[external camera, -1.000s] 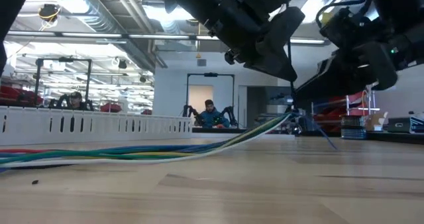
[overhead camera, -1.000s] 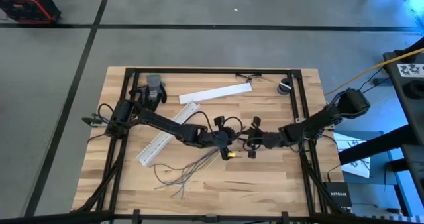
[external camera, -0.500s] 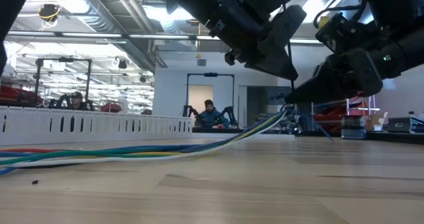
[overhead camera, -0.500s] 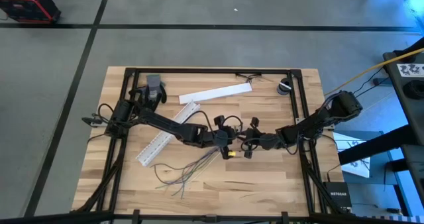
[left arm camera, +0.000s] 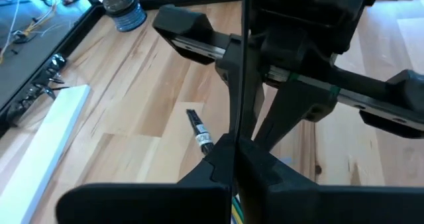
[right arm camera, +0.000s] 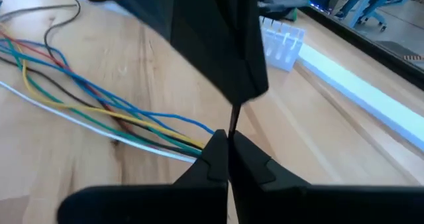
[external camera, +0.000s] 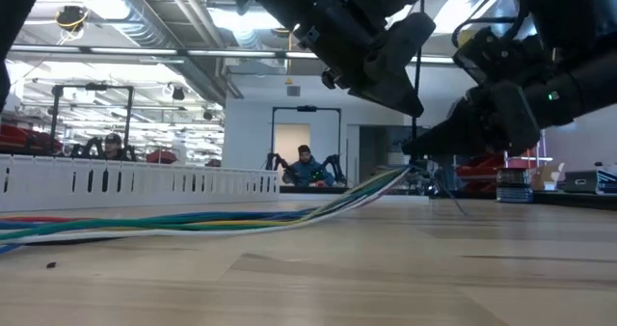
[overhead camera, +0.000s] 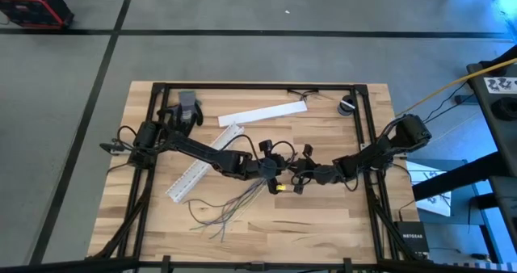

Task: Ziptie cables
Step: Wrap the zip tie on the cables

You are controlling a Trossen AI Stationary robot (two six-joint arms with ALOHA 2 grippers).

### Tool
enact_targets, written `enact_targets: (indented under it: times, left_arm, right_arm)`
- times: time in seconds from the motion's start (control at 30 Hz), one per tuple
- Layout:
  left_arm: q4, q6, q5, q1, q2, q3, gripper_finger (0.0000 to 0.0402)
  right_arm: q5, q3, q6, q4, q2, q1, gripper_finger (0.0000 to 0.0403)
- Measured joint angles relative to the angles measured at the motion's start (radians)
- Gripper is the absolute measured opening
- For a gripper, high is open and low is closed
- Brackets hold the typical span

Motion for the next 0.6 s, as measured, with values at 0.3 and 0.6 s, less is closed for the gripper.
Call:
enact_targets:
  times: [0.3, 0.6]
  left_arm:
    - [0.003, 0.016, -0.007, 0.003, 0.0, 0.0, 0.0]
    - [0.013, 0.039, -0.014, 0.011, 0.0, 0.001, 0.0]
  right_arm:
    - [-0.011, 0.001, 0.037, 0.005, 0.09, -0.001, 0.0]
    - [-0.032, -0.003, 0.037, 0.008, 0.142, -0.001, 0.0]
